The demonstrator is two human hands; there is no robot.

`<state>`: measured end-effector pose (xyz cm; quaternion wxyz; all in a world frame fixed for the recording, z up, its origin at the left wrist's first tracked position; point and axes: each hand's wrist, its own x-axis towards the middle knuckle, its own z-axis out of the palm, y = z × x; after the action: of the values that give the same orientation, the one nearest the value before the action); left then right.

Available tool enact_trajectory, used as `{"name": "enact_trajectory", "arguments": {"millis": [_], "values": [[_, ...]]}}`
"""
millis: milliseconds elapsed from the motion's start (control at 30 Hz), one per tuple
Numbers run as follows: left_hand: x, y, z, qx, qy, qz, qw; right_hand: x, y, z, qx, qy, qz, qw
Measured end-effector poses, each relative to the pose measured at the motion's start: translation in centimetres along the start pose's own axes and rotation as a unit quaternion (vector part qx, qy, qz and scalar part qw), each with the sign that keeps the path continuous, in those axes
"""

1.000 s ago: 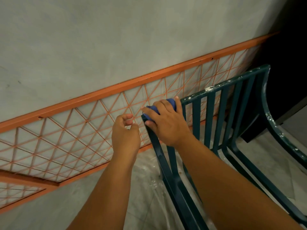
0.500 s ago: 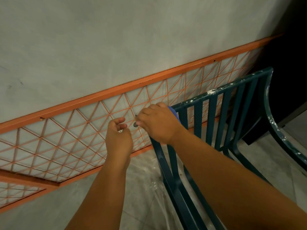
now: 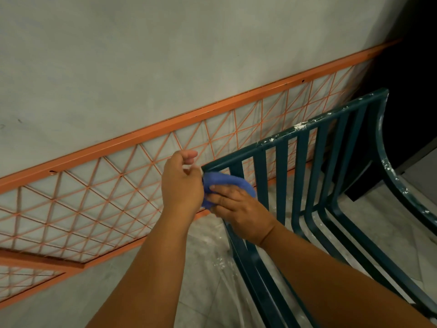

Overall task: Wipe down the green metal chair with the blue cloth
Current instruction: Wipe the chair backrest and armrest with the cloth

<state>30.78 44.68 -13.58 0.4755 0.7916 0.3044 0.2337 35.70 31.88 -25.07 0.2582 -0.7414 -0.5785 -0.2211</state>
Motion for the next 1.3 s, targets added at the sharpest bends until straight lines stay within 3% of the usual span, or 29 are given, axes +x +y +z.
{"name": "enact_trajectory", "arguments": {"millis": [100, 167, 200, 267, 300, 333, 367, 467, 533, 600, 700, 767, 867, 933, 1033, 1133, 1300], "values": [[0.3, 0.7, 0.8, 0.058, -0.04, 0.063, 0.995, -1.7, -1.7, 0.1, 0.051, 0.012, 0.099, 0.994], [0.7, 1.0, 1.3, 0.089, -0.073, 0.105, 0.988, -1.4, -3.3, -1.0, 0.145, 0.095, 0.265, 0.949], [1.0, 1.0, 1.5, 0.105, -0.089, 0.121, 0.983, -0.9, -4.0, -1.8, 0.199, 0.158, 0.387, 0.886], [1.6, 1.0, 2.1, 0.137, -0.118, 0.137, 0.974, 0.6, -4.6, -3.3, 0.275, 0.285, 0.591, 0.703], [1.9, 1.0, 2.5, 0.147, -0.135, 0.137, 0.97, 1.5, -4.5, -3.9, 0.274, 0.335, 0.636, 0.639], [2.2, 1.0, 2.9, 0.151, -0.152, 0.133, 0.968, 2.3, -4.4, -4.3, 0.264, 0.365, 0.649, 0.613], [2.4, 1.0, 3.4, 0.151, -0.168, 0.131, 0.965, 3.2, -4.2, -4.6, 0.263, 0.375, 0.638, 0.619], [3.1, 1.0, 4.4, 0.161, -0.196, 0.129, 0.959, 5.2, -4.1, -3.4, 0.229, 0.273, 0.555, 0.751], [3.3, 0.8, 4.8, 0.178, -0.192, 0.126, 0.957, 4.7, -4.0, -1.9, 0.191, 0.196, 0.516, 0.812], [3.4, 0.8, 5.1, 0.211, -0.163, 0.145, 0.953, 3.2, -3.5, -1.2, 0.182, 0.167, 0.519, 0.818], [3.6, 1.3, 5.7, 0.245, -0.107, 0.187, 0.945, 1.6, -3.0, -2.4, 0.204, 0.185, 0.584, 0.763], [3.9, 1.6, 5.9, 0.254, -0.074, 0.213, 0.941, 1.7, -2.6, -4.0, 0.152, 0.228, 0.61, 0.743], [4.3, 1.1, 6.2, 0.3, -0.027, 0.206, 0.931, 3.6, -1.8, -6.5, 0.093, 0.34, 0.533, 0.769], [4.3, 0.8, 6.4, 0.323, -0.01, 0.15, 0.935, 5.4, -0.7, -7.5, 0.071, 0.352, 0.461, 0.811], [4.4, 1.1, 6.9, 0.336, -0.002, 0.072, 0.939, 7.0, 2.0, -7.2, -0.046, 0.216, 0.386, 0.895], [4.5, 1.4, 7.1, 0.362, -0.006, 0.043, 0.931, 6.1, 4.0, -5.7, -0.084, 0.026, 0.365, 0.927], [4.4, 1.5, 7.2, 0.382, -0.008, 0.048, 0.923, 4.5, 6.9, -6.8, -0.094, -0.02, 0.302, 0.948]]}}
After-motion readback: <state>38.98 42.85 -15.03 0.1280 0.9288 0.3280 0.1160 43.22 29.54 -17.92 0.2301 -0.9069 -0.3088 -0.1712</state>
